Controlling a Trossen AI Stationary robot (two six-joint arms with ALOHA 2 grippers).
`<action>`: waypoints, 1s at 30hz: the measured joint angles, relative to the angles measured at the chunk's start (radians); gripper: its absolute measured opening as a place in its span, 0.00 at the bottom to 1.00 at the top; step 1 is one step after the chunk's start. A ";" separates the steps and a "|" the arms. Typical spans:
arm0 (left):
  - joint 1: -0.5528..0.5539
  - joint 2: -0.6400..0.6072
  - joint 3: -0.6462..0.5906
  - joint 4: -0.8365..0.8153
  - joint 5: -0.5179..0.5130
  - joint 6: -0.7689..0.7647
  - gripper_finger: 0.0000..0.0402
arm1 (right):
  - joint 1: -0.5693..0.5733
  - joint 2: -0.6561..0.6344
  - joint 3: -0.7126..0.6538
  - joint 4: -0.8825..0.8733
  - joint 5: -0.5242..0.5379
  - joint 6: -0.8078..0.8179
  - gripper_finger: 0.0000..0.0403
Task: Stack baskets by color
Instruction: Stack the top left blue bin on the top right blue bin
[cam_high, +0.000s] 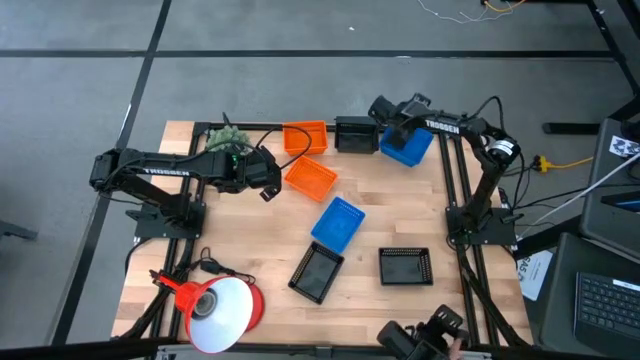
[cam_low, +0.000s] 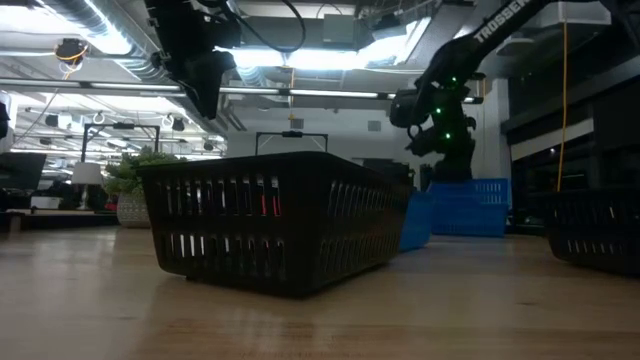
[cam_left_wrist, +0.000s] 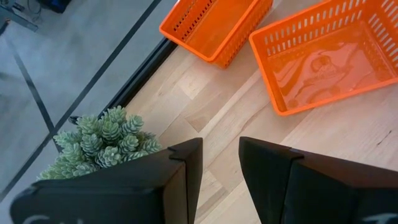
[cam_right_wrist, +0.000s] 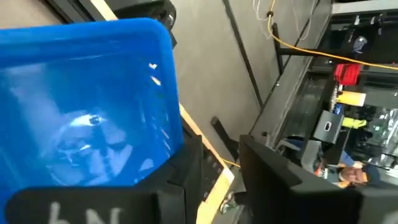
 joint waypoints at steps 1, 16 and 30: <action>0.000 0.000 0.000 0.000 0.000 0.000 0.24 | 0.000 0.000 -0.011 0.019 -0.002 0.001 0.27; -0.001 0.000 0.000 0.000 0.000 -0.007 0.24 | -0.006 -0.044 0.027 -0.114 -0.135 0.002 0.27; -0.001 0.000 0.000 0.001 0.000 -0.008 0.24 | 0.061 -0.221 -0.164 -0.146 -0.864 -0.006 0.27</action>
